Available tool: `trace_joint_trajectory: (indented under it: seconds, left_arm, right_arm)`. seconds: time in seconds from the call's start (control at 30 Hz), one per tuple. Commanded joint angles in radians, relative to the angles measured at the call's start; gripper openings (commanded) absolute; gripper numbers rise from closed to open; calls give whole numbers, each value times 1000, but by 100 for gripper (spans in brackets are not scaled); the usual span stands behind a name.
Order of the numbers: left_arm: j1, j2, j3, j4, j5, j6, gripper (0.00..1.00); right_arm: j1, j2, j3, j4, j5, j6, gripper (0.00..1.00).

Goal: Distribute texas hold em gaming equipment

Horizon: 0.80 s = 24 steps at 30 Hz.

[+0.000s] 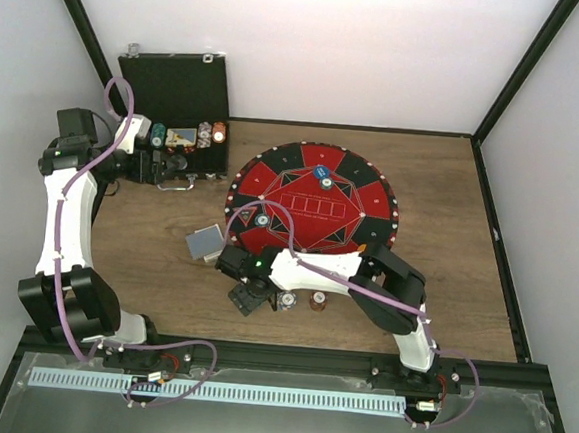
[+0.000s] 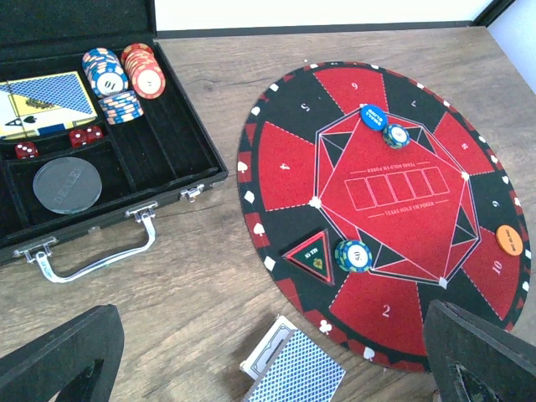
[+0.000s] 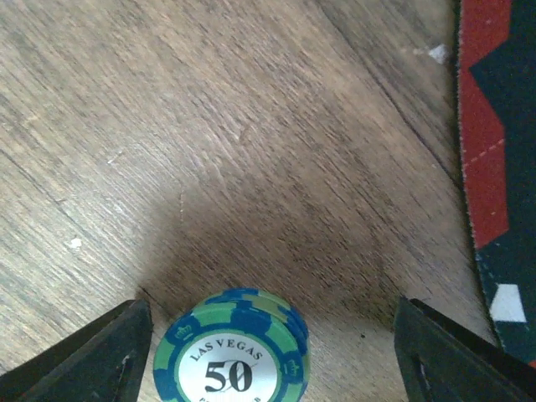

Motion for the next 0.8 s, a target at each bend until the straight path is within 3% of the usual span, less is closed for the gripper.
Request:
trace_joint_trajectory:
  seconds: [0.0, 0.33, 0.63, 0.77]
  left_arm:
    - [7, -18, 22, -7, 5, -3, 100]
    - [7, -23, 25, -10, 4, -4, 100]
    - [8, -28, 26, -13, 6, -6, 100]
    - [8, -29, 30, -16, 7, -5, 100]
  right_arm:
    - [29, -5, -14, -8, 2, 24, 79]
    - [54, 11, -17, -23, 43, 47, 55]
    - [52, -13, 20, -64, 105, 43, 21]
    - [37, -51, 45, -93, 133, 41, 18]
